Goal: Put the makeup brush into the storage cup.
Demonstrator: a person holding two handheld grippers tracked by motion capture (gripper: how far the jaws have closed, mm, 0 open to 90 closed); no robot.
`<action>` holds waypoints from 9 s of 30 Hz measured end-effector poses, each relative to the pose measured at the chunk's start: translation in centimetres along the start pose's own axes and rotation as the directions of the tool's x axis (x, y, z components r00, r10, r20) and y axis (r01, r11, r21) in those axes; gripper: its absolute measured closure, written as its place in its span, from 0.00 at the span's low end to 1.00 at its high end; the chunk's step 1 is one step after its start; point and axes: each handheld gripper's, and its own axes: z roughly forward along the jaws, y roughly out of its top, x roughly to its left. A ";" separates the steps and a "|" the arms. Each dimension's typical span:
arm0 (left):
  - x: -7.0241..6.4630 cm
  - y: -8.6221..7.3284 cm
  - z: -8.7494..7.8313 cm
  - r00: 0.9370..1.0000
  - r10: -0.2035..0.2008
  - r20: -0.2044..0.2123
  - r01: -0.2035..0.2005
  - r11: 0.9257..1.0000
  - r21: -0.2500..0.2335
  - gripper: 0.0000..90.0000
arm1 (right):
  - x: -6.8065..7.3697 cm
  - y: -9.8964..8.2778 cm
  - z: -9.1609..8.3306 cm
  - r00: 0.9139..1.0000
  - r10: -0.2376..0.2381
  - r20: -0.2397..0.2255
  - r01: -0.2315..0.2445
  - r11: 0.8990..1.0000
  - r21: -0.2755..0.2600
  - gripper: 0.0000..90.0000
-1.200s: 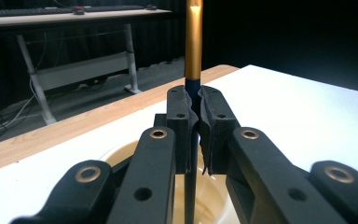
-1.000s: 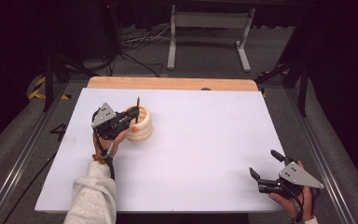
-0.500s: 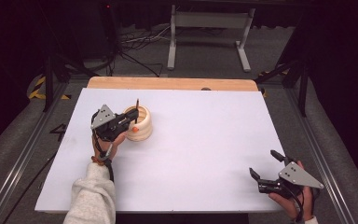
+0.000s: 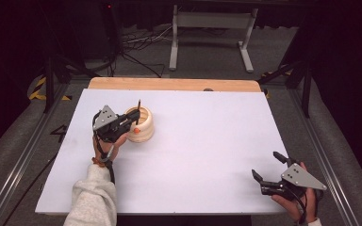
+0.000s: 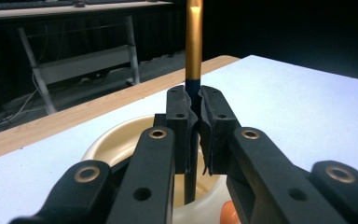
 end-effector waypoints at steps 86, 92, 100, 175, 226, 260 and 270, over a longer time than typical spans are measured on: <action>-1.0 2.0 -2.5 0.974 0.120 -0.191 -0.114 0.992 0.046 0.04 | 0.0 -0.1 0.0 1.000 0.000 -0.002 0.000 1.000 0.006 0.08; -1.0 2.0 -3.0 0.975 0.112 -0.193 -0.107 0.994 0.033 0.03 | 0.0 -0.1 0.0 1.000 0.000 -0.003 0.000 1.000 0.007 0.08; -1.2 2.3 -3.7 0.974 0.135 -0.182 -0.130 0.991 0.041 0.03 | 0.0 -0.1 0.0 1.000 0.001 -0.002 -0.001 1.000 0.006 0.08; -8.4 0.6 -8.4 0.968 0.246 0.045 -0.249 0.965 0.087 0.04 | 2.0 0.8 0.6 0.998 -0.059 -0.030 0.059 0.998 0.009 0.08; -9.1 -5.0 -8.3 0.977 0.180 0.115 -0.201 0.957 0.207 0.04 | 5.4 3.5 4.2 0.993 -0.042 -0.106 0.042 0.999 -0.009 0.08; -9.9 -5.3 -7.9 0.977 0.178 0.118 -0.200 0.958 0.206 0.04 | 6.3 2.3 3.9 0.985 -0.091 -0.147 0.092 0.996 -0.004 0.07; -10.0 -5.3 -8.1 0.979 0.176 0.105 -0.195 0.959 0.205 0.05 | 6.5 2.7 4.0 0.980 -0.108 -0.165 0.106 0.994 -0.024 0.07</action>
